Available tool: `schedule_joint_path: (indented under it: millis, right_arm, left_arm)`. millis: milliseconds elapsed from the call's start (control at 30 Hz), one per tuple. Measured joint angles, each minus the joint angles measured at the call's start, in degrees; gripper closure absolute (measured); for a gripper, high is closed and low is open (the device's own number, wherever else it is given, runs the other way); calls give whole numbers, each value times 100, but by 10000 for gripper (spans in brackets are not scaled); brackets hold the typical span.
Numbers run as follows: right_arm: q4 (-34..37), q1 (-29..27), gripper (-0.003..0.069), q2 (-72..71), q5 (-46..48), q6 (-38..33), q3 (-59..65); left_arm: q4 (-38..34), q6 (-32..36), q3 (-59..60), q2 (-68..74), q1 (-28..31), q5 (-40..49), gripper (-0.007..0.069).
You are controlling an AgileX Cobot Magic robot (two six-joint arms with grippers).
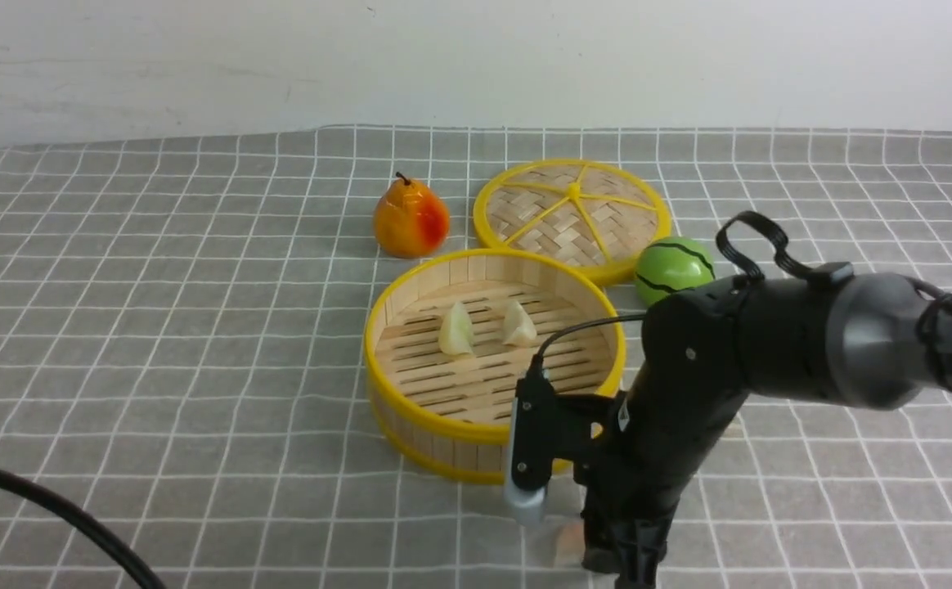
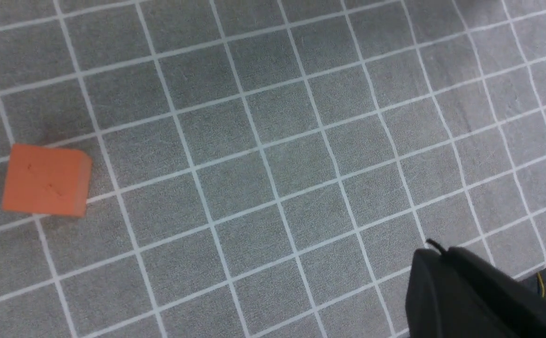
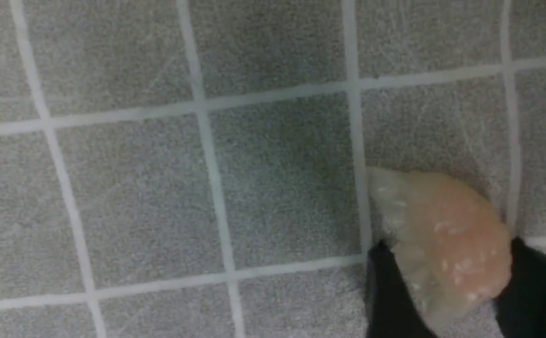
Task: Put the dumplings into the steamer on the table with the grey tablecloth.
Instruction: 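Reach for and grasp a dumpling lying on the table beside the steamer, then place the dumpling in the bamboo steamer basket with the right gripper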
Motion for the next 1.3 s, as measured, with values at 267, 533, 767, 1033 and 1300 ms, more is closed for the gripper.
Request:
schedule_joint_path:
  millis: [267, 533, 767, 1033, 1300]
  right_arm:
    - [5, 6, 521, -126, 434, 6, -120]
    - [353, 6, 521, -451, 1242, 1190, -1406]
    - [453, 6, 521, 24, 662, 2786, -2589]
    - [406, 6, 521, 1202, 518, 3546, -3109]
    - [233, 6, 468, 1497, 298, 3569, -3132]
  left_arm:
    - [0, 0, 0, 0, 0, -38, 638]
    - [0, 0, 0, 0, 0, -38, 638]
    - [0, 0, 0, 0, 0, -40, 638]
    - [0, 0, 0, 0, 0, -40, 638]
    - [0, 0, 0, 0, 0, -34, 638]
